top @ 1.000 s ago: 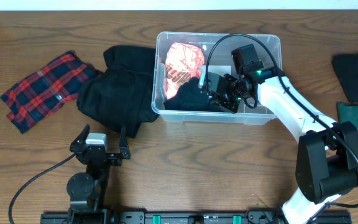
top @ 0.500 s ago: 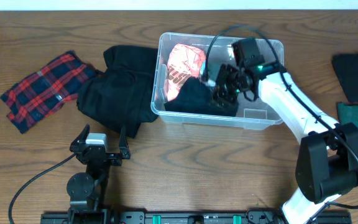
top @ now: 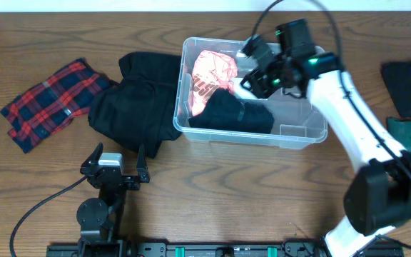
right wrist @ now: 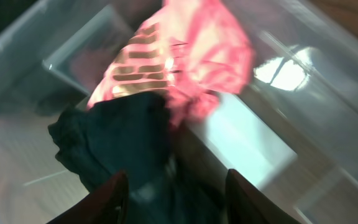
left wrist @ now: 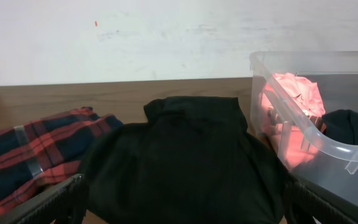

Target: Pack container

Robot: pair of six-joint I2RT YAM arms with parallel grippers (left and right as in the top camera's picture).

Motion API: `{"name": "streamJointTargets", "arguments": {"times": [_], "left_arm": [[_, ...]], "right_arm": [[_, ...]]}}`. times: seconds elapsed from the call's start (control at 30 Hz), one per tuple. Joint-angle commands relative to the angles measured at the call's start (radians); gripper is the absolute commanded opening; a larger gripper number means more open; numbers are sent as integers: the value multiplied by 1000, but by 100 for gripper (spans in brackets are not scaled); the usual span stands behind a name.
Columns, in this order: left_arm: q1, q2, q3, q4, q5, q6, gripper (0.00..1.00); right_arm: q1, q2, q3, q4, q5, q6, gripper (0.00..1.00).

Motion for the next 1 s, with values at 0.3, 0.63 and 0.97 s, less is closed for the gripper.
{"name": "streamJointTargets", "arguments": {"times": [0.3, 0.63, 0.97], "left_arm": [[3, 0, -26, -18, 2, -9, 98], [3, 0, -26, -18, 2, -9, 98], [3, 0, -26, -18, 2, -9, 98]], "right_arm": [[-428, -187, 45, -286, 294, 210, 27], [-786, -187, -88, -245, 308, 383, 1], [-972, -185, -312, 38, 503, 573, 1]]}}
